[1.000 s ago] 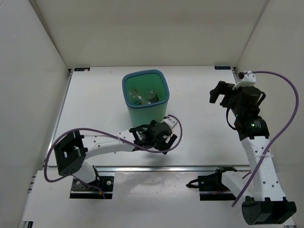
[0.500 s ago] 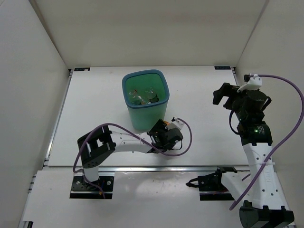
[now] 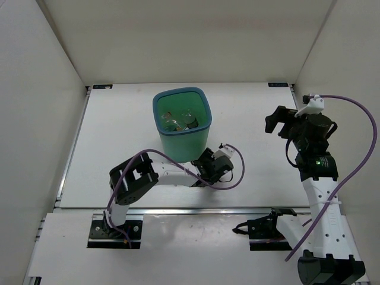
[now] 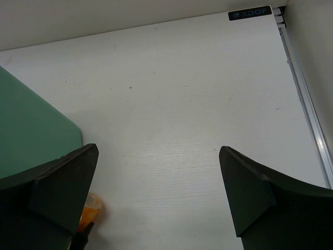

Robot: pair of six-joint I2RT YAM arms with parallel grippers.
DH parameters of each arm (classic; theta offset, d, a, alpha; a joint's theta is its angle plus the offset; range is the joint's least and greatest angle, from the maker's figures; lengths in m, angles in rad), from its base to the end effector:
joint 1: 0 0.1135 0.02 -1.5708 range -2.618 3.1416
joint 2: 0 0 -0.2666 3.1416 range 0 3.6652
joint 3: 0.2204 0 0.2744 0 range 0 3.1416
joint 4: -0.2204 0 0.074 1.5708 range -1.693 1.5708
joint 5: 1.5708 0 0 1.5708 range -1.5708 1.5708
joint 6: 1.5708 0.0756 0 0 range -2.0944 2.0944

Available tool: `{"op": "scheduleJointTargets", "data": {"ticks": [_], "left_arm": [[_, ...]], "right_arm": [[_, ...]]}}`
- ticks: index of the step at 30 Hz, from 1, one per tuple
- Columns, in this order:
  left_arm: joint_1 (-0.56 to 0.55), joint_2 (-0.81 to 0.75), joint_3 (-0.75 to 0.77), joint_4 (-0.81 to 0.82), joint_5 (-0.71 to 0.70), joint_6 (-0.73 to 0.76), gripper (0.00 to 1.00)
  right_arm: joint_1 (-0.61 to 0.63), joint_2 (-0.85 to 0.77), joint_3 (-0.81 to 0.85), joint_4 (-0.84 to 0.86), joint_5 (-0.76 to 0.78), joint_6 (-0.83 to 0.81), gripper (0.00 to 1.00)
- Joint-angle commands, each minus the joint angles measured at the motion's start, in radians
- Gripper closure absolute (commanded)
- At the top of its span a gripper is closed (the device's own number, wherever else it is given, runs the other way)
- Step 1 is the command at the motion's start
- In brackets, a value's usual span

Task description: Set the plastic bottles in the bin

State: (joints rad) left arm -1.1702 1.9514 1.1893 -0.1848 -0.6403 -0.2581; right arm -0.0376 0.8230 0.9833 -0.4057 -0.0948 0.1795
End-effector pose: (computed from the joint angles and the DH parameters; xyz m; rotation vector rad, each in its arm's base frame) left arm 0.2104 -0.3809 0.1103 0.7812 2.1431 0.0892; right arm 0.2383 -0.0018 0.3747 0.1300 1.8144 0.1866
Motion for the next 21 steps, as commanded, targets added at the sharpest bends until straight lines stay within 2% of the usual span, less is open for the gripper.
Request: {"op": "scheduleJointTargets", "data": {"ticks": [1, 4, 6, 8, 10, 12, 15, 19, 21], "left_arm": [[-0.026, -0.067, 0.058, -0.041, 0.033, 0.023, 0.41], [-0.069, -0.138, 0.111, -0.103, 0.092, 0.071, 0.44], [-0.078, -0.183, 0.200, -0.180, 0.178, 0.095, 0.45], [-0.078, -0.227, 0.352, -0.260, 0.282, 0.097, 0.45], [-0.074, -0.268, 0.441, -0.294, 0.300, 0.103, 0.44], [-0.059, -0.319, 0.501, -0.291, 0.262, 0.123, 0.40], [-0.022, -0.368, 0.492, -0.219, 0.133, 0.154, 0.35], [0.082, -0.359, 0.507, -0.187, -0.099, 0.187, 0.36], [0.176, -0.367, 0.462, -0.144, -0.134, 0.200, 0.40]], "right_arm": [[0.021, -0.009, -0.001, 0.041, 0.003, -0.020, 0.00], [0.021, -0.015, -0.006, 0.056, 0.023, -0.017, 0.00], [0.009, -0.018, -0.011, 0.054, 0.015, -0.020, 0.01], [-0.002, -0.024, -0.021, 0.068, 0.010, -0.017, 0.01], [-0.030, -0.035, -0.038, 0.076, 0.010, -0.014, 0.01], [-0.039, -0.051, -0.049, 0.088, 0.012, -0.015, 0.00], [-0.058, -0.058, -0.060, 0.094, 0.015, -0.005, 0.01], [-0.044, -0.047, -0.064, 0.073, 0.042, 0.009, 0.01], [-0.038, -0.045, -0.066, 0.058, 0.073, 0.026, 0.01]]}}
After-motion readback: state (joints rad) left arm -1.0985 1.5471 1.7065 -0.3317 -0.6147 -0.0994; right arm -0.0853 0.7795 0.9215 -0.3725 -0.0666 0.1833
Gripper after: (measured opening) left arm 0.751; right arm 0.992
